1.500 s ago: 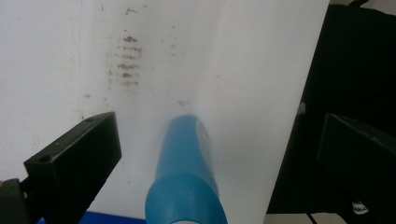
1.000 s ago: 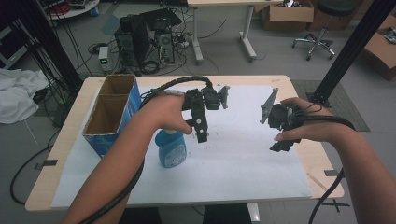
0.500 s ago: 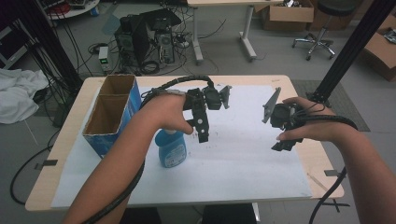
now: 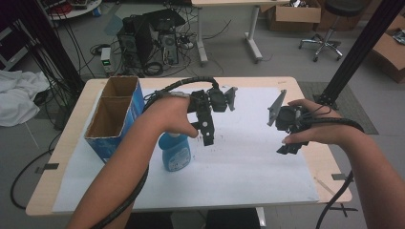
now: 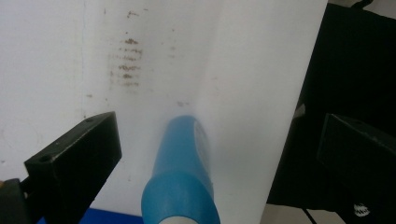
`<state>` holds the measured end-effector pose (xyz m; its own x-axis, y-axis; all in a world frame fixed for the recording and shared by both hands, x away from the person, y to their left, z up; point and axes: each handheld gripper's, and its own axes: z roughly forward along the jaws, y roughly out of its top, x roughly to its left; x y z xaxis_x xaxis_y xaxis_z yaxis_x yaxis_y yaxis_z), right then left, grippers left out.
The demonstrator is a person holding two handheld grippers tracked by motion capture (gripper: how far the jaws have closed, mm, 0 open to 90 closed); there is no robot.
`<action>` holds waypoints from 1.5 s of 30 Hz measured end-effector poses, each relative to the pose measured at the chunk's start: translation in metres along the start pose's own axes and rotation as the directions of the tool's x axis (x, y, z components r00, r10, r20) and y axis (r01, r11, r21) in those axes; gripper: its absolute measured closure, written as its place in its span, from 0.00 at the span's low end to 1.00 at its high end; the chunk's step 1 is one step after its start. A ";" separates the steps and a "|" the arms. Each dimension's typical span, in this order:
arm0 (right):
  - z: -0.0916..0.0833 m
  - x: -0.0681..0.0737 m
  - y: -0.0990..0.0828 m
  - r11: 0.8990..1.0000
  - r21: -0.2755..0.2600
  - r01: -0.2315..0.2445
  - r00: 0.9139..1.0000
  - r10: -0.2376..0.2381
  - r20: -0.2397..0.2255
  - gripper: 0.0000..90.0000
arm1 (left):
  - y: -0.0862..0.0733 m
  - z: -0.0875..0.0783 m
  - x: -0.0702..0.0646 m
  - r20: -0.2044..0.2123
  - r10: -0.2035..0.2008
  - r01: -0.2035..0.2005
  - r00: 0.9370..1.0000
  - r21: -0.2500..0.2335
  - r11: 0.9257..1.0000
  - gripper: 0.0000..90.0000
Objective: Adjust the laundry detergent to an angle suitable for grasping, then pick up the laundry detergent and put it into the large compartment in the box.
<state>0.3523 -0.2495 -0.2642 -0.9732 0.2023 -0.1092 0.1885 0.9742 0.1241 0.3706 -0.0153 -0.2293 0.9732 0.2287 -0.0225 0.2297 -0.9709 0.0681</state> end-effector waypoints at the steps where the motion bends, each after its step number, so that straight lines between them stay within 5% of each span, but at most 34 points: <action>1: -0.001 0.000 0.001 1.000 0.003 0.000 1.000 0.000 0.001 0.18 | 0.000 -0.001 0.000 -0.005 0.000 0.000 1.000 0.005 1.000 0.00; 19: 0.001 -0.001 -0.001 1.000 -0.004 0.005 1.000 -0.005 -0.004 0.18 | 0.004 0.003 -0.002 0.009 -0.001 0.001 1.000 0.010 1.000 0.00; 27: 0.000 -0.006 -0.007 1.000 -0.017 -0.013 1.000 0.013 0.002 0.18 | 0.003 -0.010 -0.007 -0.001 0.004 -0.004 1.000 0.004 1.000 0.00; 45: 0.002 0.001 0.004 0.999 -0.026 0.027 1.000 -0.027 0.006 0.18 | -0.022 -0.024 -0.015 -0.016 -0.090 0.090 0.996 -0.016 0.996 0.00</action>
<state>0.3519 -0.2452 -0.2659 -0.9771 0.1768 -0.1180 0.1589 0.9763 0.1470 0.3508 0.0046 -0.2063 0.9485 0.3165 -0.0121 0.3164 -0.9451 0.0817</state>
